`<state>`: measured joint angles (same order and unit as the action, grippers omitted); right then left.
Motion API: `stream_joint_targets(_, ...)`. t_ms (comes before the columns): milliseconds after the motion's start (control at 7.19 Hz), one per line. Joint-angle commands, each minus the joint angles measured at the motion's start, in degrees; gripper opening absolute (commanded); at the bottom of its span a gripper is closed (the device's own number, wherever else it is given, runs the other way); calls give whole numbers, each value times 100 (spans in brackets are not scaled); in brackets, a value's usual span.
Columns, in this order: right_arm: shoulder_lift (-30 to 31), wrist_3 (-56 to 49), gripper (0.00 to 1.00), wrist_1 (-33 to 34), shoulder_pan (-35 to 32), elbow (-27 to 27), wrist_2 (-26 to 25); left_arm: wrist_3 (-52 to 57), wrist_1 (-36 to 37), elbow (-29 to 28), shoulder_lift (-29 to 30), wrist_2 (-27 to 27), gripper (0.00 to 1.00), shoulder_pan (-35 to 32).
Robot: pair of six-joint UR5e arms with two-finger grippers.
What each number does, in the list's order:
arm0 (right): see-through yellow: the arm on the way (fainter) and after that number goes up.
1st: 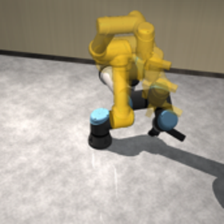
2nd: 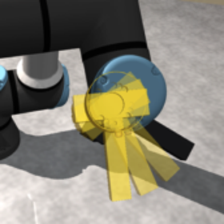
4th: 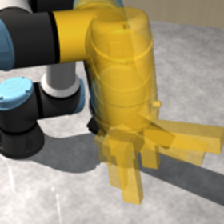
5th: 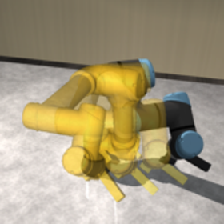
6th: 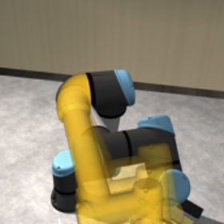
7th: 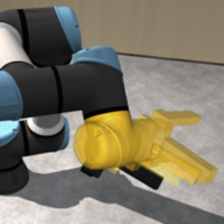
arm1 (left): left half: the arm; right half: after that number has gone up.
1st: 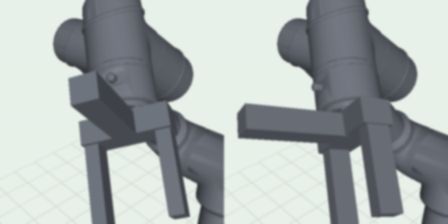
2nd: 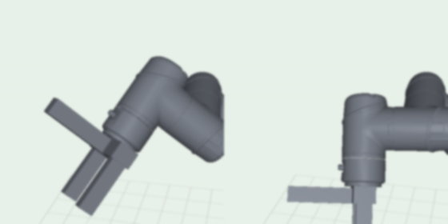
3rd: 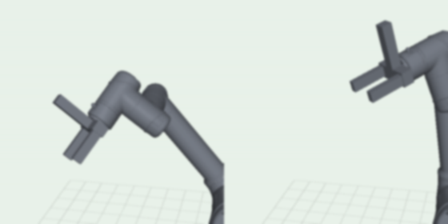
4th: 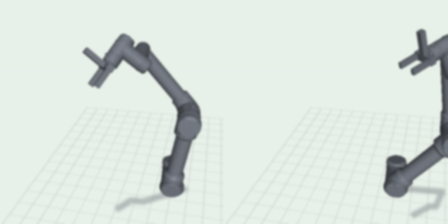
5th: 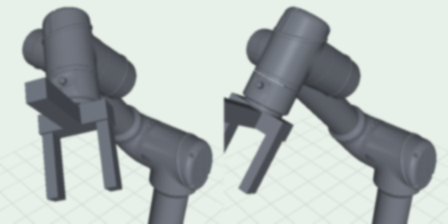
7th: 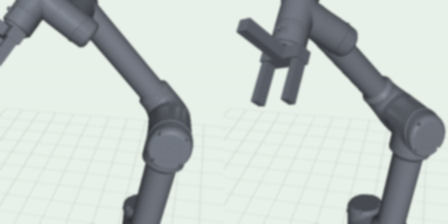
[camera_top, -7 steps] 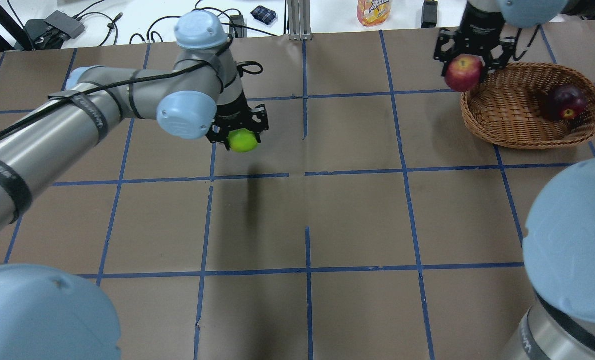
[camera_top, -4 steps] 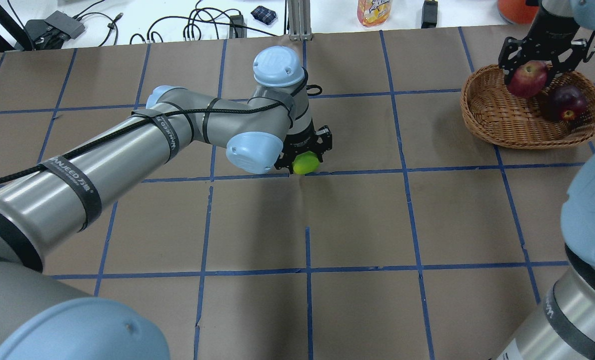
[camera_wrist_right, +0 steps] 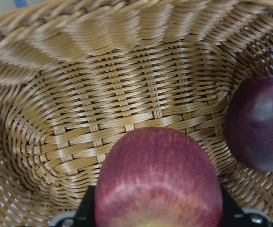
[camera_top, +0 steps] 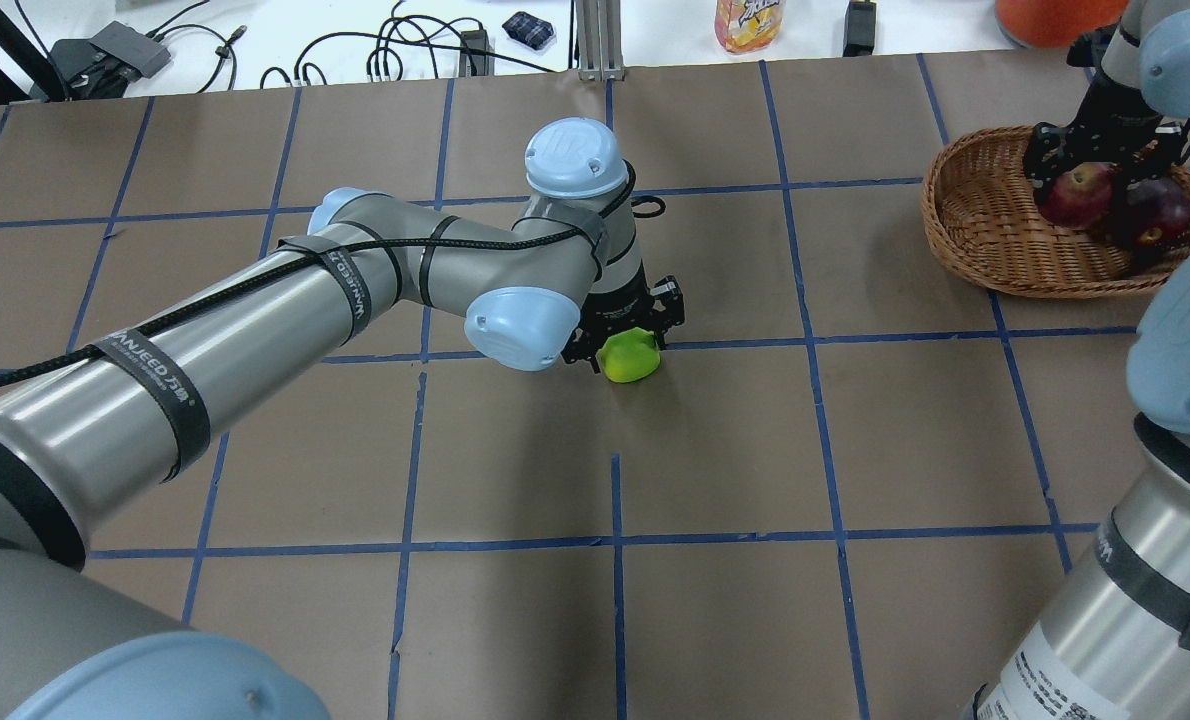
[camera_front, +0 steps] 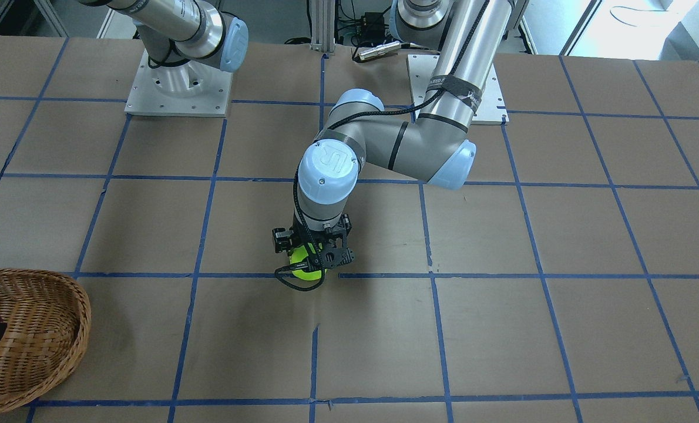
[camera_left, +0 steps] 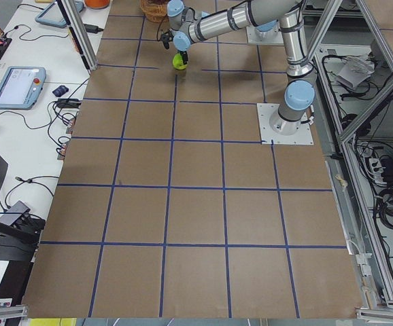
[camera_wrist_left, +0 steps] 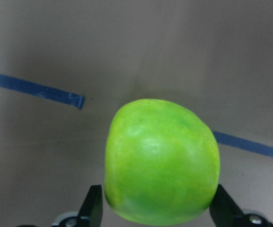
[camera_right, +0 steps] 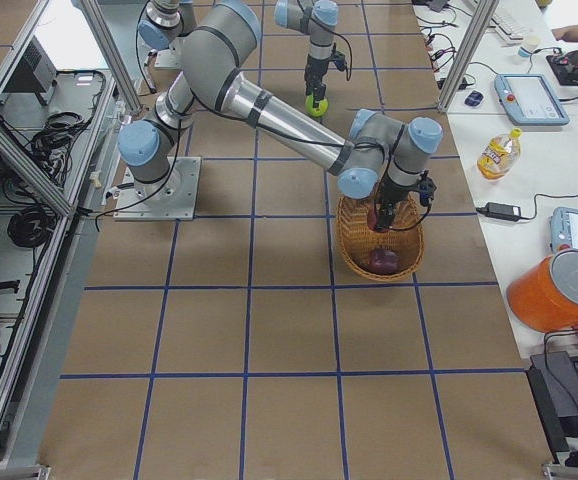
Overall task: Put all apples into basket
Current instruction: 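Release red apple in basket with right while left sets green apple at center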
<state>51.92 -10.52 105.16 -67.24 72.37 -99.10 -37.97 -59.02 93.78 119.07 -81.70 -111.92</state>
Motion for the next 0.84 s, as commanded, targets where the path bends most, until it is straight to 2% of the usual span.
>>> stream_joint_targets(0, -138, -20, 10, 22, 35, 5, -4, 35, -361, -148, -250, -12, 100, 82)
stream_joint_targets(139, -173, -28, 64, 22, 44, 5, -4, 79, -1026, -315, -583, -4, 100, 230)
stream_joint_targets(278, -182, -20, 100, 22, 122, 5, 5, 662, -1903, -482, -969, -30, 100, 458)
stream_joint_targets(418, -156, -11, 100, -74, 149, 5, -13, 990, -2312, -492, -1365, -39, 100, 686)
stream_joint_targets(557, -77, -20, 100, -136, 150, -21, 5, 1385, -2916, -457, -1856, -413, 100, 723)
stream_joint_targets(696, 80, -20, 100, -354, 141, -48, 22, 2093, -3488, -396, -2305, -747, 90, 863)
